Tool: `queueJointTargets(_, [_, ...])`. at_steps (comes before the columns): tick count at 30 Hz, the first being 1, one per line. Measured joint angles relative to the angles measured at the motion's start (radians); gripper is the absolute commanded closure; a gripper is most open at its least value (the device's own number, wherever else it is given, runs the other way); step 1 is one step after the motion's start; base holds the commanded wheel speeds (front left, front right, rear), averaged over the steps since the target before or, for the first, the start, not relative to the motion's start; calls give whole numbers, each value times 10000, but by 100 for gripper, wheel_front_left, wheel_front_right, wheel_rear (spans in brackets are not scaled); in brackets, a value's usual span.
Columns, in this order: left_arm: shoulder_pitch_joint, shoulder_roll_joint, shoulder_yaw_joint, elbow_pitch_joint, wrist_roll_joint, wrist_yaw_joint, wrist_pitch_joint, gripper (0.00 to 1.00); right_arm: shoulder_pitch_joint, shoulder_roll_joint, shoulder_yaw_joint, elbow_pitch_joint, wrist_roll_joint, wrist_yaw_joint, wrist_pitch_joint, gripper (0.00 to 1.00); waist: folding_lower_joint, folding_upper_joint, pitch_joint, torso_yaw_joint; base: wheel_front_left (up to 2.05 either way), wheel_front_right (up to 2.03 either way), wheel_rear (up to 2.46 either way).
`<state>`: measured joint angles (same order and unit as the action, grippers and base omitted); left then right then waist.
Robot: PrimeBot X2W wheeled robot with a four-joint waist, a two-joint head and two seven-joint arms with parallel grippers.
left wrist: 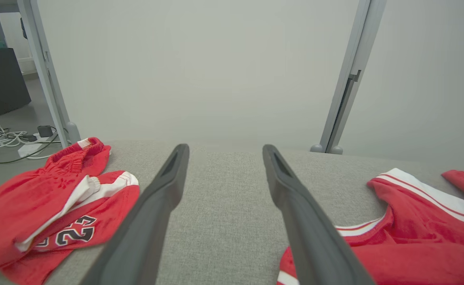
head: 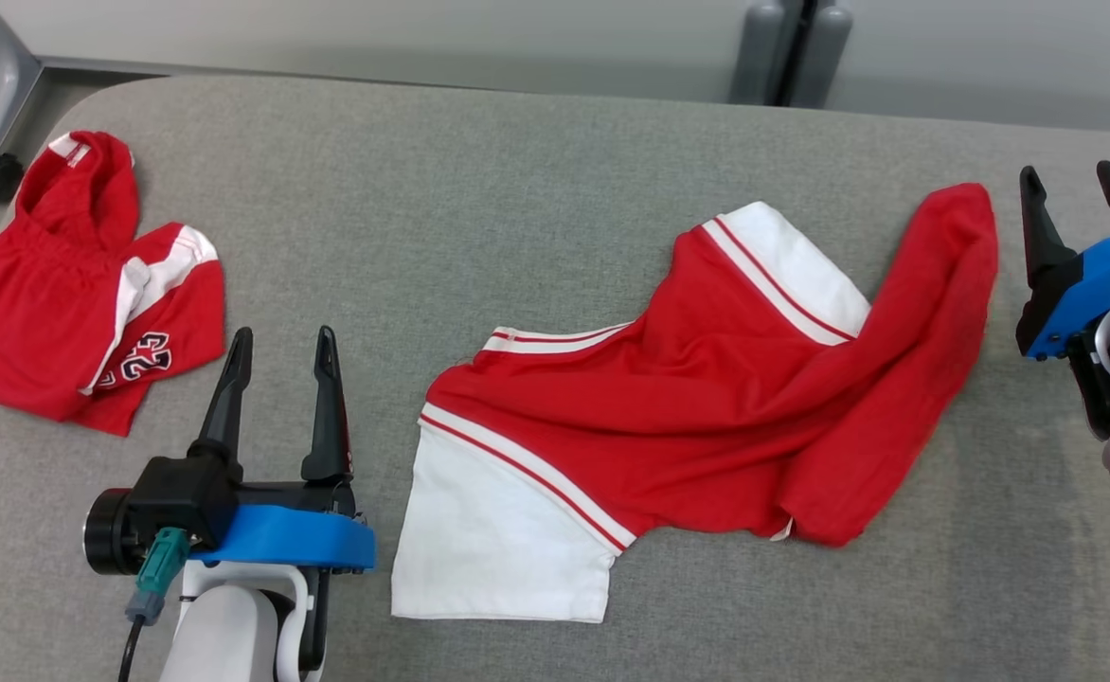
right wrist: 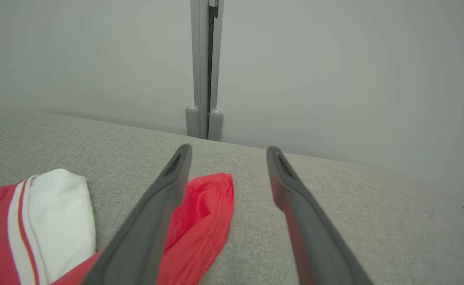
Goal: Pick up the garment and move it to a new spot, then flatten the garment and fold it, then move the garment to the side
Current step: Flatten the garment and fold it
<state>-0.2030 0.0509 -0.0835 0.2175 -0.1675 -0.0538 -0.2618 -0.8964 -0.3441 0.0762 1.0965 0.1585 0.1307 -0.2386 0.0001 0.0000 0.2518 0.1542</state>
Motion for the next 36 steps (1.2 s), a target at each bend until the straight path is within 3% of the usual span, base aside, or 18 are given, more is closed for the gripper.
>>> queueJointTargets(6, [245, 0, 176, 15, 109, -12, 0, 0, 542, 161, -69, -334, 326, 0, -211, 0, -2, 0, -342, -397, 0, 0, 0])
queueJointTargets(11, [456, 2, 454, 2, 245, -58, 0, 0, 1622, 383, -318, -2190, 589, 0, -234, 0, -1, 1, -631, -770, 0, 0, 0])
queueJointTargets(22, [995, 10, 982, 0, 464, -236, 0, 0, 4701, 1546, -683, -5559, 786, 0, -238, 0, -2, 0, -1236, -1333, 0, 0, 0])
queueJointTargets(36, [1139, 10, 1058, -27, 564, -351, 0, 0, 7473, 2708, -499, -7812, 98, -2, 48, 0, -2, 0, -1340, -1416, 0, 0, 0])
